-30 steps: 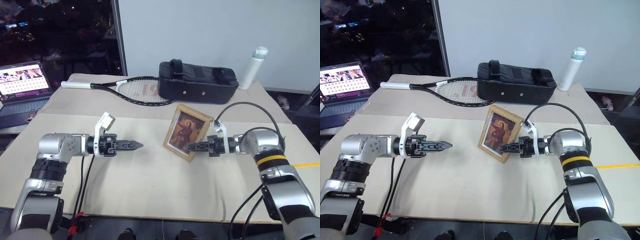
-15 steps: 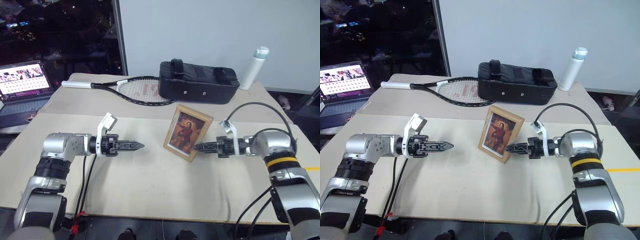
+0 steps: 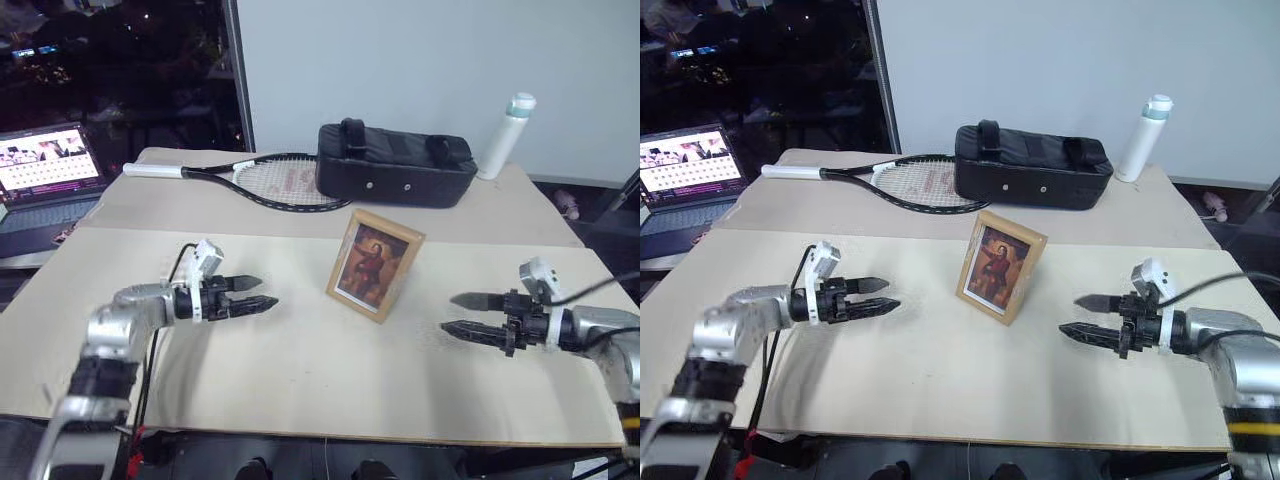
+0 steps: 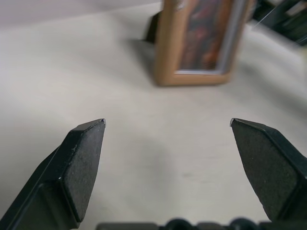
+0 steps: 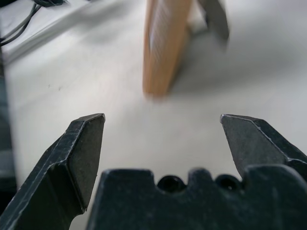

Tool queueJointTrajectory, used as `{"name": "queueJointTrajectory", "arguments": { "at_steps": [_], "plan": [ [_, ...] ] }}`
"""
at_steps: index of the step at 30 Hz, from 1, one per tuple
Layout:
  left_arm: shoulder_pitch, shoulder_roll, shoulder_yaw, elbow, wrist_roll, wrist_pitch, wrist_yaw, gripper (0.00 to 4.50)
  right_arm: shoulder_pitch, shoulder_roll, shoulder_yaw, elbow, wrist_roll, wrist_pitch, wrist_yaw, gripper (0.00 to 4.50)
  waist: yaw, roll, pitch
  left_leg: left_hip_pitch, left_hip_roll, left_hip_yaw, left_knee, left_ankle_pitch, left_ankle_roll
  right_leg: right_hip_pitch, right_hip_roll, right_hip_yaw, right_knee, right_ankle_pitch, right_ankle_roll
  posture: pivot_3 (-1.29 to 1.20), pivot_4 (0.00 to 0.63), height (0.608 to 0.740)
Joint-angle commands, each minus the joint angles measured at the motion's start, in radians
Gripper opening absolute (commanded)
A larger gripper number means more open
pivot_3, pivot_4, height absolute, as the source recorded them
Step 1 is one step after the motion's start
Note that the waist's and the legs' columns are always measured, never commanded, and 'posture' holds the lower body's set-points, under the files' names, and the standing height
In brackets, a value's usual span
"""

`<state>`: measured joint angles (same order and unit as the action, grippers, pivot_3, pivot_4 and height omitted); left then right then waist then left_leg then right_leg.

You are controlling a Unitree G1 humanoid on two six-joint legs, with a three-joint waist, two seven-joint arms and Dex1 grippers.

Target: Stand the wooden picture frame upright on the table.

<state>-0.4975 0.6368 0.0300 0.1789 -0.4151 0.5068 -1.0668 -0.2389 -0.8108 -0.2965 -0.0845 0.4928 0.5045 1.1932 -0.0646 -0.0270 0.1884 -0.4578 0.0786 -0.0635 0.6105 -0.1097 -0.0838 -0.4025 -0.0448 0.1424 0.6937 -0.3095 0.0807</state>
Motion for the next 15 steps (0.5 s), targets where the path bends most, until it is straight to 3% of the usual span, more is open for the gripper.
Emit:
{"name": "queueJointTrajectory", "arguments": {
  "at_steps": [1,5,15],
  "plan": [
    [0.04,-0.009,0.049,-0.124,-0.004,-0.035,0.069,4.5,0.094,0.009,-0.116,-0.172,0.007,-0.018,-0.121,4.49,0.006,0.0,0.0,0.0,0.0,0.0,0.0,0.0,0.0,0.0,0.0,0.0,0.0,0.0,0.0,0.0,0.15,0.689],
    [0.073,-0.032,0.051,-0.174,0.012,-0.044,0.132,4.5,0.208,0.043,-0.171,-0.292,0.056,0.05,-0.222,4.49,0.021,0.0,0.0,0.0,0.0,0.0,0.0,0.0,0.0,0.0,0.0,0.0,-0.001,0.0,0.0,0.0,0.15,0.689],
    [0.113,-0.031,0.013,-0.201,0.033,-0.064,0.139,4.5,0.239,0.116,-0.132,-0.377,0.113,0.087,-0.374,4.49,0.017,0.0,0.0,0.001,0.0,0.0,0.0,0.0,0.0,0.0,0.0,0.0,-0.001,0.0,-0.001,0.0,0.15,0.689]
  ]
}}
